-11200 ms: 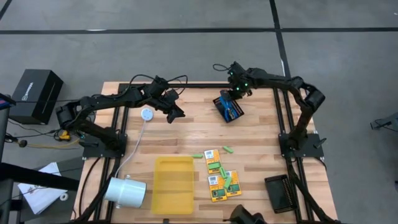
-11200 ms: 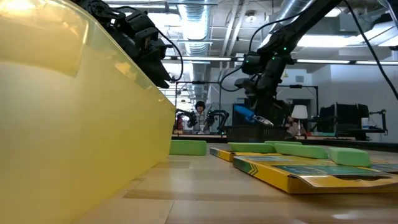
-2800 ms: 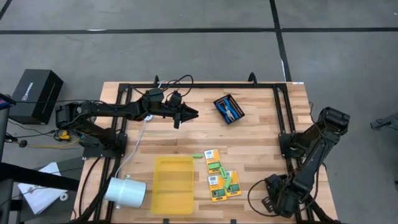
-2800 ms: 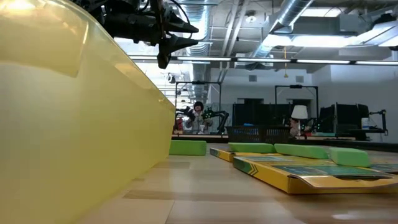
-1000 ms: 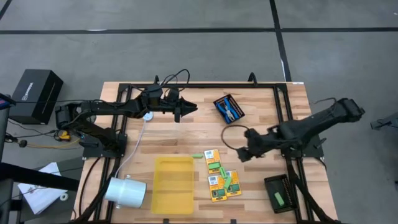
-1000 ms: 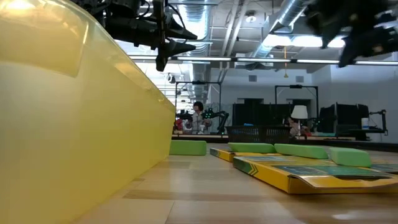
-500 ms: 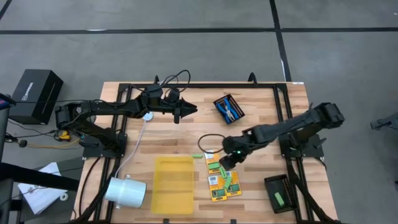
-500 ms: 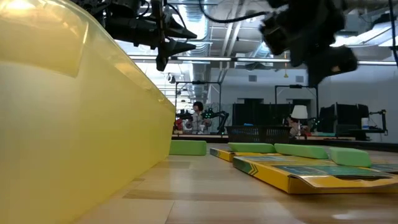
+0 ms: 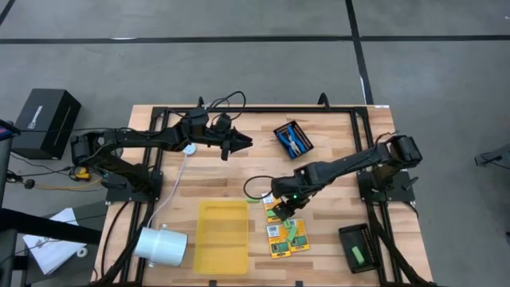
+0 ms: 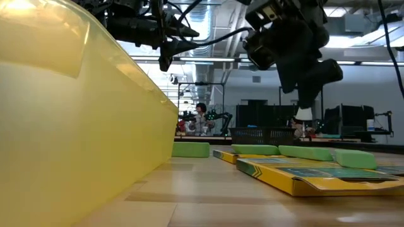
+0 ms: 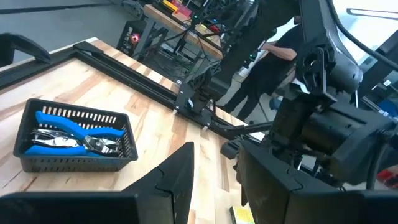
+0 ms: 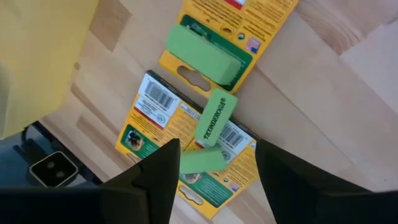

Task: Pick & Place School Supplies
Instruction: Put the green eraser into the bottom black bin

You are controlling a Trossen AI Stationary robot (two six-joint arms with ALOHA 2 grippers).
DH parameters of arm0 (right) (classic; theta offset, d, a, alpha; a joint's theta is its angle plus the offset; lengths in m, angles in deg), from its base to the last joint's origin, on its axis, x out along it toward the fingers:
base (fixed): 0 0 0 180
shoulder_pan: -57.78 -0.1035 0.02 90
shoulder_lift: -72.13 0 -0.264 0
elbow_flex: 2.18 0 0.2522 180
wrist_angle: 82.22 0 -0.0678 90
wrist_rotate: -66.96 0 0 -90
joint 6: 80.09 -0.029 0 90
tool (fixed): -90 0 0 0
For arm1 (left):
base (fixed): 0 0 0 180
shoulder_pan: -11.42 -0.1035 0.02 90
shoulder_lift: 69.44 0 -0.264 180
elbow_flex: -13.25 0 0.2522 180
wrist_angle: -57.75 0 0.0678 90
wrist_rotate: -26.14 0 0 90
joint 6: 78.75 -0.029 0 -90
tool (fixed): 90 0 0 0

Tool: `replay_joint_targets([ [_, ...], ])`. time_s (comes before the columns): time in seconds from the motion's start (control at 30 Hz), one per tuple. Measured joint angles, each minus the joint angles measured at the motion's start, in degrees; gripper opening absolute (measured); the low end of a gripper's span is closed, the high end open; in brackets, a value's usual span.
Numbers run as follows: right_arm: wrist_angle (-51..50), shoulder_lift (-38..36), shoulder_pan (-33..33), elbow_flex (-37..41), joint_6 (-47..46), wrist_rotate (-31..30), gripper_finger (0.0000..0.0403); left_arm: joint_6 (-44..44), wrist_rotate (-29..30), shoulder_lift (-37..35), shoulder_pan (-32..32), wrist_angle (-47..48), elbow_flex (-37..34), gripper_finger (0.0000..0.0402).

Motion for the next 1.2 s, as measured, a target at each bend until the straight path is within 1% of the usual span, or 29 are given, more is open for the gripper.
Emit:
replay_joint_targets([
  [0.23, 0.49, 0.07, 0.02, 0.00, -3.37, -1.54, 0.0196, -0.40, -1.19, 0.00, 0.00, 0.15, 0.00, 0.0121],
  [0.4, 2.12, 0.08, -0.50, 0.00, -6.16, -2.30, 0.0192, -0.44, -3.14, 0.00, 0.00, 0.13, 0.00, 0.0121],
  [0.57, 3.14, 1.41, -1.40, 0.04, -8.30, -2.87, 0.0192, -1.73, -4.15, 0.00, 0.00, 0.15, 0.00, 0.0121],
  [0.63, 5.00, 3.36, -1.77, -0.23, -9.23, -2.33, 0.0192, -1.80, -4.15, 0.00, 0.00, 0.15, 0.00, 0.0121],
  [0.7, 3.06, 4.42, -2.15, 0.31, -9.37, -1.64, 0.0193, -2.59, -4.17, 0.00, 0.00, 0.15, 0.00, 0.0121],
  [0.77, 5.68, 5.24, -2.35, -0.17, -9.46, -0.90, 0.0194, -2.91, -4.17, 0.00, 0.00, 0.60, 0.00, 0.0121],
  [0.83, 5.13, 5.56, -2.34, -0.04, -9.43, -0.44, 0.0194, -2.99, -4.39, 0.00, 0.00, 0.79, 0.00, 0.0121],
  [1.2, 5.17, 5.62, -1.97, 0.07, -9.04, -1.59, 0.0196, -2.98, -5.60, 0.00, 0.00, 1.37, -0.02, 0.0121],
])
